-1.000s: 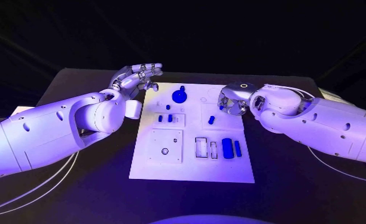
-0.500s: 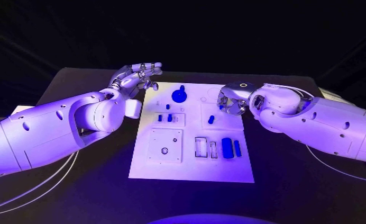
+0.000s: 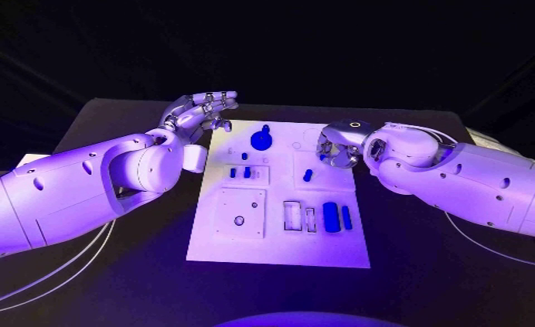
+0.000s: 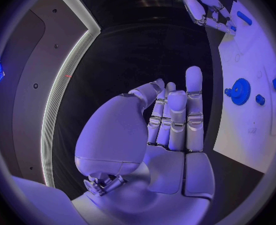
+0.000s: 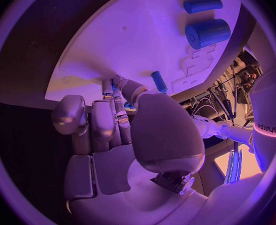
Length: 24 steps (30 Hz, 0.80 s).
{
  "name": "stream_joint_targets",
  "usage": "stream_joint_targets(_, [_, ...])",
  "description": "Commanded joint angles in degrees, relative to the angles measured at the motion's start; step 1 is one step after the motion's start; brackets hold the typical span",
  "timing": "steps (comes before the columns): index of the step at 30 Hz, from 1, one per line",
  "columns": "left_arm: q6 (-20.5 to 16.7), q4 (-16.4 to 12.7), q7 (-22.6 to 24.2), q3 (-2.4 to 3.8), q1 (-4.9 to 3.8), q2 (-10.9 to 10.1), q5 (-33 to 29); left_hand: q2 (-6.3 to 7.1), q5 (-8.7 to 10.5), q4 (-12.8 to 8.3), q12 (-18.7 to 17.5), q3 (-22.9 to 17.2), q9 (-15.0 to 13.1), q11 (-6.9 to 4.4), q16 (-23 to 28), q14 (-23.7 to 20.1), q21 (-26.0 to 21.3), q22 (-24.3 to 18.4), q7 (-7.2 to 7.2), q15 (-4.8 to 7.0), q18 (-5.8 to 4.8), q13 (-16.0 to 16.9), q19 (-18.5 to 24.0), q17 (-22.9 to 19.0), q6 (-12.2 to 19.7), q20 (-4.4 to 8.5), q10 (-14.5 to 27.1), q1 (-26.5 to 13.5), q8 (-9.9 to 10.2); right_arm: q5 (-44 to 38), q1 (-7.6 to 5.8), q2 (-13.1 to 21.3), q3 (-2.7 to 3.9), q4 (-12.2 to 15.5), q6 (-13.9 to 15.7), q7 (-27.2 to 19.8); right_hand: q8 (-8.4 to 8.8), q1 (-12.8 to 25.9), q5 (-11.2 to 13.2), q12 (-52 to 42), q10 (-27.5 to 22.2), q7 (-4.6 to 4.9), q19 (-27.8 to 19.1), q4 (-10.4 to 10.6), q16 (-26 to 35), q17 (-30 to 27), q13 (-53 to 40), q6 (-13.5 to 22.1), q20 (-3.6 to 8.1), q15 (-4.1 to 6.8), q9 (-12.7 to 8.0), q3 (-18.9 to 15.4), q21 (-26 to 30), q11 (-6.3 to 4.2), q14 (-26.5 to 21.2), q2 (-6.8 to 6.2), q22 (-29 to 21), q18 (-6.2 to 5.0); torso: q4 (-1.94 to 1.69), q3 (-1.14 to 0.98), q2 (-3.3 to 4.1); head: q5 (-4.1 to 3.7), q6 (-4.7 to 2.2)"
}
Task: Assemble the parts on the task board
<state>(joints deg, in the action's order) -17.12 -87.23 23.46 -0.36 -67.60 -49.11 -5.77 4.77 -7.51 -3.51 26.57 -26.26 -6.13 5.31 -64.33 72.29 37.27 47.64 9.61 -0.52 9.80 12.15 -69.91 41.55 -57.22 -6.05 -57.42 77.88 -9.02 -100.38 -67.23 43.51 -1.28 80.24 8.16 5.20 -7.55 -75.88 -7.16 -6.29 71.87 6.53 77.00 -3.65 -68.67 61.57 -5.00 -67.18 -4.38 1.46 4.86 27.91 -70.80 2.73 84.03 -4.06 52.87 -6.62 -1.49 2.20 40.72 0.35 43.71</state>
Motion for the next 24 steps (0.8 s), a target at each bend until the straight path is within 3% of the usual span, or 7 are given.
stream_joint_targets(1, [1.2, 0.0, 0.4, 0.03, 0.01, 0.1, -0.1, 0.01, -0.08, -0.5, 0.3, 0.0, 0.1, 0.00, 0.4, -0.3, -0.3, -0.1, 0.13, 0.04, 0.71, 0.1, 0.4, -0.1, 0.4, -0.13, 0.4, 0.5, -0.3, 1.8, 0.21, -0.1, -0.11, 0.4, 2.8, -1.2, -0.26, -0.4, 0.4, -0.2, 0.7, -0.31, 0.6, -0.3, -0.4, 0.1, -0.1, -0.8, 0.11, 0.51, 0.8, 0.1, -0.4, -0.15, 2.0, 0.87, 0.3, 0.02, -0.05, 0.00, -0.01, -0.03, 0.00])
stream_joint_targets(15, [1.2, 0.5, 0.0, 0.03, 0.01, 0.0, -0.1, 0.00, -0.09, -0.5, 0.4, 0.0, 0.1, 0.00, 0.4, -0.3, -0.3, -0.1, 0.14, 0.04, 0.71, 0.1, 0.4, -0.1, 0.4, -0.12, 0.4, 0.6, -0.3, 5.1, 0.05, 1.7, 0.20, 1.9, 6.7, -0.5, -0.18, -0.4, 0.6, 0.0, 0.8, -0.23, 0.8, -0.3, -0.3, -0.1, 0.0, -0.7, 0.22, 0.58, 0.9, 0.2, -0.6, -0.13, 1.9, 0.94, 0.7, 0.08, 0.09, 0.00, -0.07, 0.04, -0.03])
stream_joint_targets(24, [1.1, 0.8, -0.3, 0.03, 0.00, 0.0, -0.1, 0.00, -0.08, -0.6, 0.4, 0.0, 0.1, 0.02, 0.4, -0.3, -0.4, -0.1, 0.16, 0.04, 0.71, 0.1, 0.3, -0.2, 0.4, -0.12, 0.4, 0.7, -0.3, 7.8, -0.14, 3.4, 0.64, 5.2, 7.5, -0.8, -0.15, -0.3, 0.7, 0.1, 0.8, -0.20, 0.8, -0.3, -0.3, -0.1, 0.0, -0.6, 0.25, 0.57, 0.9, 0.2, -0.6, -0.10, 2.0, 0.89, 0.8, 0.11, 0.04, -0.02, -0.02, 0.22, -0.12])
